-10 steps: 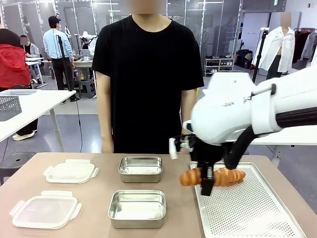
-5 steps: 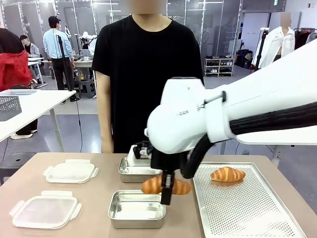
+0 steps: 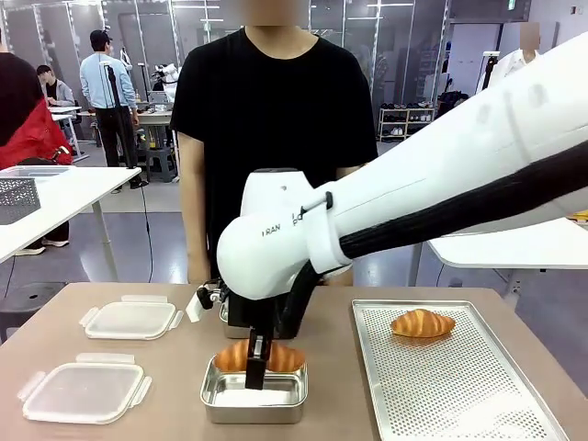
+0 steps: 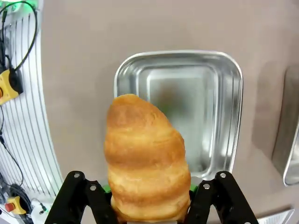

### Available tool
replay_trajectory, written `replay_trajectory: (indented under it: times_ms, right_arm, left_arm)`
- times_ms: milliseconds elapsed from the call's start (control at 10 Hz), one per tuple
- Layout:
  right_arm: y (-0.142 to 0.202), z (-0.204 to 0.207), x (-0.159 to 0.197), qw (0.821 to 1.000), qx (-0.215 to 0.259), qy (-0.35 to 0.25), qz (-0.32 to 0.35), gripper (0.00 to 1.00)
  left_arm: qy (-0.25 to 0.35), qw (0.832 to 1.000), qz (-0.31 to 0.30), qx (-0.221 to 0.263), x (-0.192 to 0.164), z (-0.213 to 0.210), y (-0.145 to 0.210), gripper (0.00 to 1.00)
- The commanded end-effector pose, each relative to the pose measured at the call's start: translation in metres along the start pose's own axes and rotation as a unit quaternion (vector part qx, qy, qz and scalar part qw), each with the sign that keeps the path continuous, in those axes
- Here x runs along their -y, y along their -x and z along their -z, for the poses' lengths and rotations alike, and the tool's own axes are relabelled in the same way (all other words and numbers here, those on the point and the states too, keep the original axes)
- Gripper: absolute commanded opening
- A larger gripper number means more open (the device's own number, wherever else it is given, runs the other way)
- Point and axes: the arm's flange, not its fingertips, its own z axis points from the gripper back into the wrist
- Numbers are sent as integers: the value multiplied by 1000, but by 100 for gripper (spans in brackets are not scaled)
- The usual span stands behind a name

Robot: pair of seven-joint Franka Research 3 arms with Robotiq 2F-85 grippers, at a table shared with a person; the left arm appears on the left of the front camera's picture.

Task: Place the bread into the airtight container.
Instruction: Pick up a Butter Roll and place it into an empty Airtight Container.

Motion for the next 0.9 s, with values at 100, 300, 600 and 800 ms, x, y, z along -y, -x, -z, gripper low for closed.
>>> replay_trajectory:
  times_ms: [100, 300, 600, 800]
  right_arm:
    - [-11, 27, 21, 1000, -7, -8, 26, 0]
    - [-11, 39, 27, 999, -15, -9, 28, 0]
    - [-9, 37, 28, 1000, -11, 1, 23, 43]
    - [-7, 33, 26, 1000, -12, 5, 20, 83]
  left_arm:
    - [5, 1000, 2, 2, 0, -1, -3, 100]
    - [5, 1000, 2, 2, 0, -1, -3, 100]
    - [5, 1000, 2, 2, 0, -1, -3, 100]
    - [5, 1000, 2, 2, 0, -1, -3, 100]
